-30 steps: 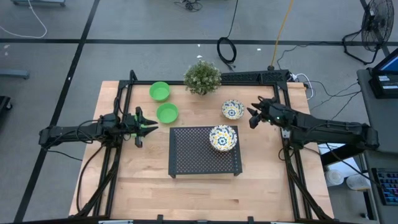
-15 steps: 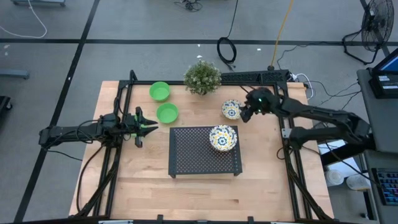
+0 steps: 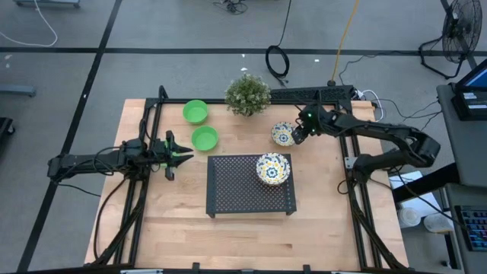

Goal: Pick & Place Mini bowls
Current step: Stack the white patterned bowl on top of the white patterned bowls on the shelf

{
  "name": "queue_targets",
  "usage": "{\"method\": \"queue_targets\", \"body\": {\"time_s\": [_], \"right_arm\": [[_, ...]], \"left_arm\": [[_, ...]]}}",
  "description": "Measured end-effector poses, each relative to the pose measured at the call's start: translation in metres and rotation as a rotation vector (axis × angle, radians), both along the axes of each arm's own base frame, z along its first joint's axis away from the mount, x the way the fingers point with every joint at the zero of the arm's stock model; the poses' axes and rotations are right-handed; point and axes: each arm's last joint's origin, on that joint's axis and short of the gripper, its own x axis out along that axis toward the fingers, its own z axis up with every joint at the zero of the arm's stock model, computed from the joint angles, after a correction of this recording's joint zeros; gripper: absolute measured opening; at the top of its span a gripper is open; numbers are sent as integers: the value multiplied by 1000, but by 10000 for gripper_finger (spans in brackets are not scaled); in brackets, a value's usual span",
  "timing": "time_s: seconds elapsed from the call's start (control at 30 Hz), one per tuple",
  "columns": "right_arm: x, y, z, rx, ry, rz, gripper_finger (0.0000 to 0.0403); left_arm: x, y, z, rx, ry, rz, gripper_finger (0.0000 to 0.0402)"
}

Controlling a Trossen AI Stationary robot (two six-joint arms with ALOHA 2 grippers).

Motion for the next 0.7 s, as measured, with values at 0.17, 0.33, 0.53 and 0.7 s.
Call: {"method": "queue_targets", "body": {"time_s": [0.17, 0.33, 0.53, 0.7], "right_arm": [[5, -3, -10, 18, 25, -1, 184], [10, -7, -15, 20, 7, -13, 181], [10, -7, -17, 46, -5, -53, 177], [8, -6, -21, 64, -14, -84, 174]], "left_arm": [[0, 0, 0, 0, 0, 0, 99], [0, 0, 0, 0, 0, 0, 99], [0, 0, 0, 0, 0, 0, 99], [0, 0, 0, 0, 0, 0, 99]]}}
